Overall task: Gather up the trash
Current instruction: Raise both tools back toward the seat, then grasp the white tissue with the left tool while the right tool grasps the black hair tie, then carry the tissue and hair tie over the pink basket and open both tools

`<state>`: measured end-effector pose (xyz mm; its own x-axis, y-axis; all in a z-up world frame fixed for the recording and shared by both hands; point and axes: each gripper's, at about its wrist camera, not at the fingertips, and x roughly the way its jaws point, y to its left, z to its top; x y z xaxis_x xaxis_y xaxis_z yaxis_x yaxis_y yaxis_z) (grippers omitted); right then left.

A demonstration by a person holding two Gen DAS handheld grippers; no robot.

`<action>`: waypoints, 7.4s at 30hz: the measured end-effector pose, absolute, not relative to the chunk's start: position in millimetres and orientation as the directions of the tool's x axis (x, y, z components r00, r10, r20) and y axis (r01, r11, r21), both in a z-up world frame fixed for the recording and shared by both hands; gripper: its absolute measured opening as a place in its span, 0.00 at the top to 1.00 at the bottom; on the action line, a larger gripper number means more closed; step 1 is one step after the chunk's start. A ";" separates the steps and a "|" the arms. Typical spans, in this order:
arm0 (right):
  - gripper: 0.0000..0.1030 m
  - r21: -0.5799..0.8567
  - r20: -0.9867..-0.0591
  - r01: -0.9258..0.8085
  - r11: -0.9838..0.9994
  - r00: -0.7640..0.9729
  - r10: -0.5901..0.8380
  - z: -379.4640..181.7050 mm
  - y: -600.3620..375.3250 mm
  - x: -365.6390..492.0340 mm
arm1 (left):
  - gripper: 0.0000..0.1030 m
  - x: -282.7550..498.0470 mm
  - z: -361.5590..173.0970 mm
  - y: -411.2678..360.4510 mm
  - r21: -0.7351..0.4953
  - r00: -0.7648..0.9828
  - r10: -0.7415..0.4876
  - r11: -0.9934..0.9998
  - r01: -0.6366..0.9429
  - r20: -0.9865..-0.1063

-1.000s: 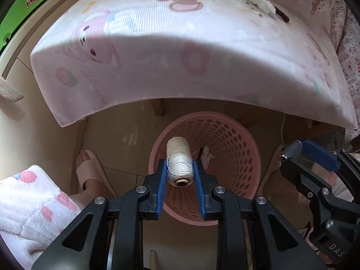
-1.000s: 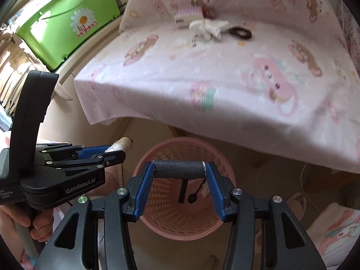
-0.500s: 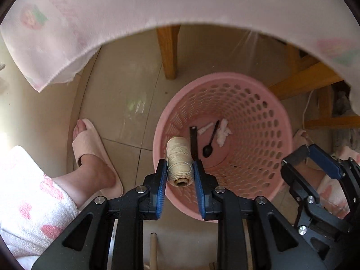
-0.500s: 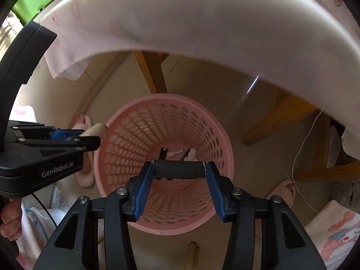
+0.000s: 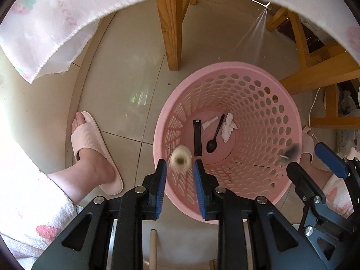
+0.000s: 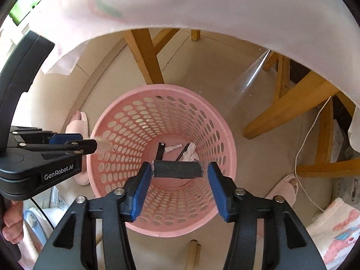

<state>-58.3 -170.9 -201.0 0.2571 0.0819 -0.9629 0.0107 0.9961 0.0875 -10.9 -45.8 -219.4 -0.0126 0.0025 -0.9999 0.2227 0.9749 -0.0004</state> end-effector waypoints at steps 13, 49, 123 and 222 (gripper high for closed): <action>0.36 0.098 -0.938 0.050 0.994 0.338 0.075 -172.5 -180.8 -61.6 | 0.44 -7.8 -178.3 -40.1 0.030 0.134 0.003 0.979 0.200 -0.991; 0.17 -0.083 -0.568 0.195 0.977 0.796 -0.207 16.2 -248.2 -87.3 | 0.13 -1.5 2.9 -49.3 0.122 0.668 -0.079 0.961 0.248 -0.740; 0.93 0.129 -0.690 0.187 0.974 0.722 -0.047 -22.9 -310.8 49.2 | 0.03 110.7 -17.3 -125.8 0.115 0.576 -0.126 0.925 0.363 -0.808; 0.93 0.194 -0.903 -0.051 0.980 0.381 0.199 -114.5 -171.2 -79.3 | 0.94 -12.1 -145.0 -47.2 -0.087 0.119 -0.121 0.961 0.263 -0.986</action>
